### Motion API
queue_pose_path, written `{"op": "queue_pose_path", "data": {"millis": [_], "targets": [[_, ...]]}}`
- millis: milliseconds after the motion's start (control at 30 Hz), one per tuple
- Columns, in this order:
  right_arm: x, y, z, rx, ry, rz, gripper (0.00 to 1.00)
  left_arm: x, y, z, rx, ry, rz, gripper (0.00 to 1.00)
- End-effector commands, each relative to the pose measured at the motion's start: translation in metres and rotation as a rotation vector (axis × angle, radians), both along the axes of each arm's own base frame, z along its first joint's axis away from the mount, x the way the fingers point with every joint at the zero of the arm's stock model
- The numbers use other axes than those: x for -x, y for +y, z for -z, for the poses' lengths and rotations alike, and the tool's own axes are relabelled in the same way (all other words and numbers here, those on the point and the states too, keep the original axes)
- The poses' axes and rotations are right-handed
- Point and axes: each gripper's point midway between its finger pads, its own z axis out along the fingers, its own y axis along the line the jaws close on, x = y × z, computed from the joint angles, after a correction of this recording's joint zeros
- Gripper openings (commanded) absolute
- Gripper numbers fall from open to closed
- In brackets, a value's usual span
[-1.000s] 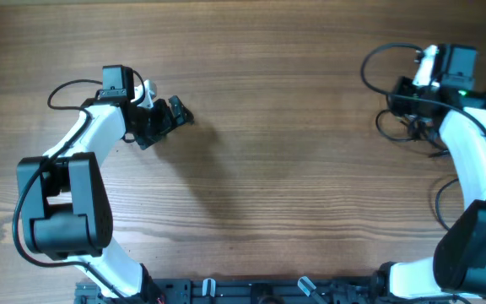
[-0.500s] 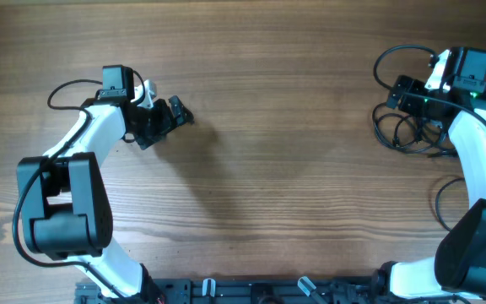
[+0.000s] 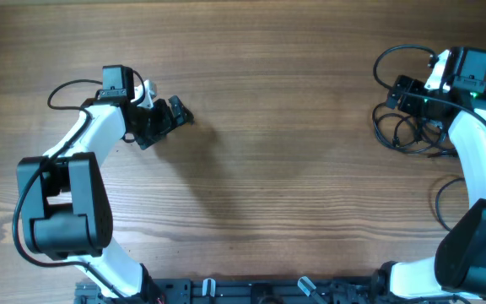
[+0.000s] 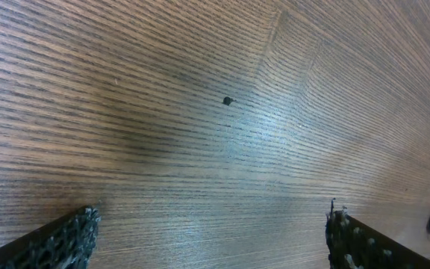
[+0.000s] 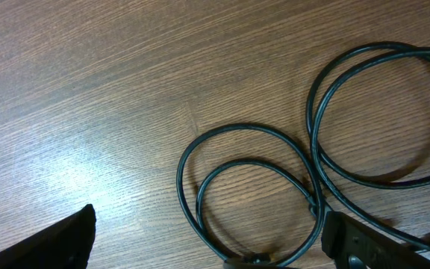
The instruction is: Untangle cables
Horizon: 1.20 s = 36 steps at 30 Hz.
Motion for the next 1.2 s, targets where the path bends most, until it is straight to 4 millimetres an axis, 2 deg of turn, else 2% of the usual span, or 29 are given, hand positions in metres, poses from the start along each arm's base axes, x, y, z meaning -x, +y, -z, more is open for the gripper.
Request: {"op": "queue_pose_path", "data": {"millis": [0,100,200,367,467,1133,1167], "targets": [[0.0,0.004,-0.006,-0.016,-0.018,-0.001,1.0,0.004,-0.001,-0.006,0.006,0.001,0.0,1.0],[0.0,0.004,-0.006,-0.016,-0.018,-0.001,1.0,0.007,-0.005,-0.01,0.029,0.003,0.015,1.0],[0.0,0.004,-0.006,-0.016,-0.018,-0.001,1.0,0.007,-0.018,-0.03,0.09,-0.072,0.104,1.0],[0.0,0.004,-0.006,-0.016,-0.018,-0.001,1.0,0.019,-0.022,-0.057,0.099,-0.086,0.112,1.0],[0.0,0.004,-0.006,-0.016,-0.018,-0.001,1.0,0.027,-0.022,-0.053,0.1,-0.047,0.108,1.0],[-0.001,0.003,-0.006,-0.015,-0.021,-0.001,1.0,0.026,-0.022,-0.053,0.099,-0.048,0.107,1.0],[-0.001,0.003,-0.001,-0.018,-0.01,-0.001,1.0,0.026,-0.022,-0.053,0.1,-0.048,0.107,1.0]]}}
